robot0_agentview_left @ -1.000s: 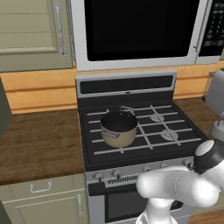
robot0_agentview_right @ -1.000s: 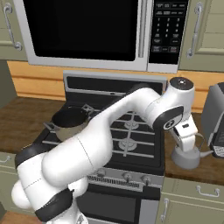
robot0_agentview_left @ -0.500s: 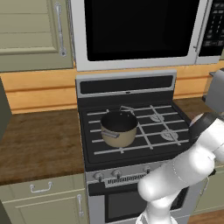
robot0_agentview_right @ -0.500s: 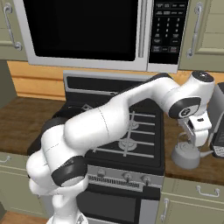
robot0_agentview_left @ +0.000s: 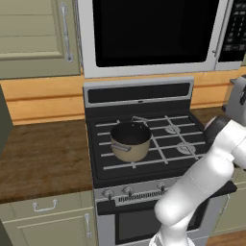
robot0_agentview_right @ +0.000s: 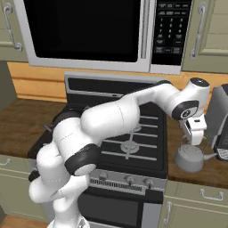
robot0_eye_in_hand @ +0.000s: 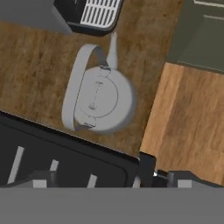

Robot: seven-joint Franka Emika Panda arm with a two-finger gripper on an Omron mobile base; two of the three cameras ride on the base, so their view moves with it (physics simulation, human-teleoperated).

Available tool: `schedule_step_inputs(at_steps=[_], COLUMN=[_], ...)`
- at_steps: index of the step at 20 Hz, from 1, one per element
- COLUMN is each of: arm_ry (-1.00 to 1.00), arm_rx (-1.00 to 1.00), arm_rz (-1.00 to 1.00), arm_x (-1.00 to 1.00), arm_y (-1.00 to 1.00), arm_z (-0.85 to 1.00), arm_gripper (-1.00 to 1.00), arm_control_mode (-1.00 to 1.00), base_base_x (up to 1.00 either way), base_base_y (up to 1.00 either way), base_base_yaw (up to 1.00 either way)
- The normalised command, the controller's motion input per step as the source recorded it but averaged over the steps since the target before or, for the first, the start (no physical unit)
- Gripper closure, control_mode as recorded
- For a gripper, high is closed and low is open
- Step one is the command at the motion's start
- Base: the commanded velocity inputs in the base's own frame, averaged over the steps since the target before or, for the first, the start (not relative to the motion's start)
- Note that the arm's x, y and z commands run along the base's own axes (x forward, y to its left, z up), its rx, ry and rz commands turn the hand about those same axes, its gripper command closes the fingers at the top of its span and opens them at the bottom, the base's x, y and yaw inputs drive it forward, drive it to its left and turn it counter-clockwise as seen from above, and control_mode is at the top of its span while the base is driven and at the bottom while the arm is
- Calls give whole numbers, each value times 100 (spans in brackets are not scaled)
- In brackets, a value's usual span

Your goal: Pick the kettle from the counter and place it on a stove burner. Then turn the burner on.

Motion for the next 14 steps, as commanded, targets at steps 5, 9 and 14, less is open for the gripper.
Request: schedule_step_inputs(at_steps=[5, 9, 14], arm_ry=[2, 3, 0], arm_rx=[0, 0, 0], arm_rz=[-2, 0, 0], arm_x=[55, 34, 18], arm_y=[-3, -11, -28], arm_z=[-45, -44, -30], arm_gripper=[-100, -100, -100], arm_control_mode=[-100, -100, -100], base_base_x=[0, 0, 0], base_base_y=[0, 0, 0], base_base_yaw=[0, 0, 0])
